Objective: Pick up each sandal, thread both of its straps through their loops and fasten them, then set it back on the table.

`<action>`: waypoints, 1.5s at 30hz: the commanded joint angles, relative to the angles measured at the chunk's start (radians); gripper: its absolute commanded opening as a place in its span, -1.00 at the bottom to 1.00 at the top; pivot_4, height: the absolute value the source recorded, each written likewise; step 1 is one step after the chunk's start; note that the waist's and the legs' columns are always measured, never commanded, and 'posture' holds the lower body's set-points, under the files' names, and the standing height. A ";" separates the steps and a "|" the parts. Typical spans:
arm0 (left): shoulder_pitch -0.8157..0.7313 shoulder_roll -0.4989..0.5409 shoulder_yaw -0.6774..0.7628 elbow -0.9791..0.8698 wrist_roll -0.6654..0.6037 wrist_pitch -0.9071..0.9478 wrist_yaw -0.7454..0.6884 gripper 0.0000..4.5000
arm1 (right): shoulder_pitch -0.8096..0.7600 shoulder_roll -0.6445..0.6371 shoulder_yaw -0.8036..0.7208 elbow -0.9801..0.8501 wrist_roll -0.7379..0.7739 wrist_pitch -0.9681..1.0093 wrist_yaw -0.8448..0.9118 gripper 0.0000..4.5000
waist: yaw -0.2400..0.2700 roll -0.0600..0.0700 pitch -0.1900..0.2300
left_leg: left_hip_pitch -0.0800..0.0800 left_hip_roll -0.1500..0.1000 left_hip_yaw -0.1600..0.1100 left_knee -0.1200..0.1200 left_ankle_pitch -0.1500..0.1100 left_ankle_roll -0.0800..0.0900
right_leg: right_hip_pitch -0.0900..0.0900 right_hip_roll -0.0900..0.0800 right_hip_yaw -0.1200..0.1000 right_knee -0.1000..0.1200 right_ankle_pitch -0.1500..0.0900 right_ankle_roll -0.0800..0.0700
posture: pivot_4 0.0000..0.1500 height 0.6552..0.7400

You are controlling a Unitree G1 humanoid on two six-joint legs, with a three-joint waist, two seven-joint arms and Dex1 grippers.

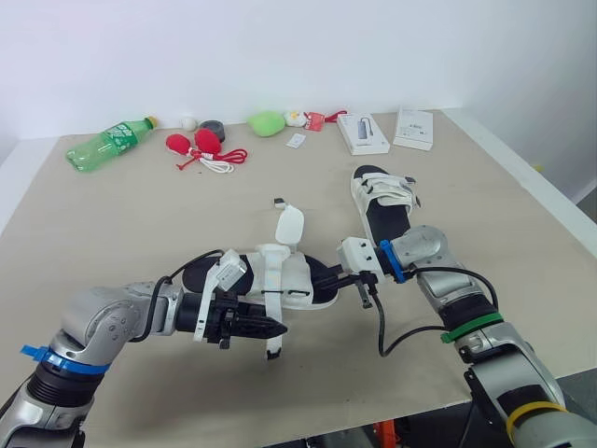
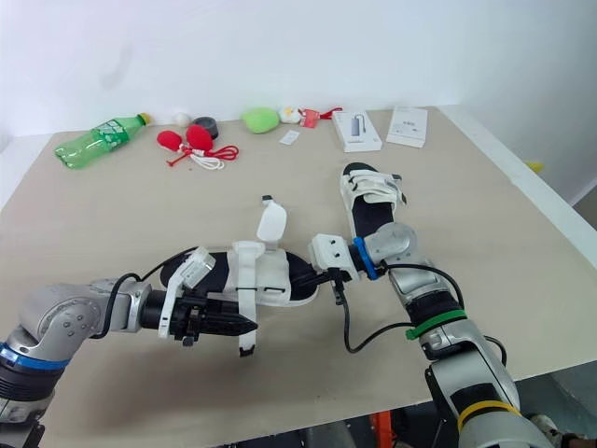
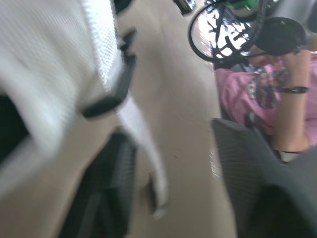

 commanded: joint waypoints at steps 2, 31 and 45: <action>0.012 0.009 0.027 -0.041 -0.040 0.032 -0.002 -0.96 | 0.018 -0.014 0.011 -0.006 -0.026 0.007 -0.002 -1.00 | 0.000 0.000 0.000 | 0.000 0.000 0.000 0.000 0.000 0.000 | 0.000 0.000 0.000 0.000 0.000 0.000 | 1.00 1.00; 0.229 0.155 -0.004 -0.282 0.082 -0.130 -0.018 -0.60 | 0.016 -0.031 0.013 -0.001 -0.030 -0.006 0.011 -1.00 | 0.000 0.000 0.000 | 0.000 0.000 0.000 -0.001 0.000 0.000 | 0.000 0.000 0.000 0.000 -0.001 -0.001 | 1.00 1.00; 0.223 0.235 0.005 0.004 0.933 -1.692 -0.142 0.59 | 0.004 -0.019 0.022 0.022 -0.030 -0.019 0.031 -1.00 | 0.006 0.001 0.000 | 0.000 0.001 0.001 -0.002 0.000 0.000 | -0.001 -0.008 0.002 -0.001 -0.003 -0.004 | 1.00 1.00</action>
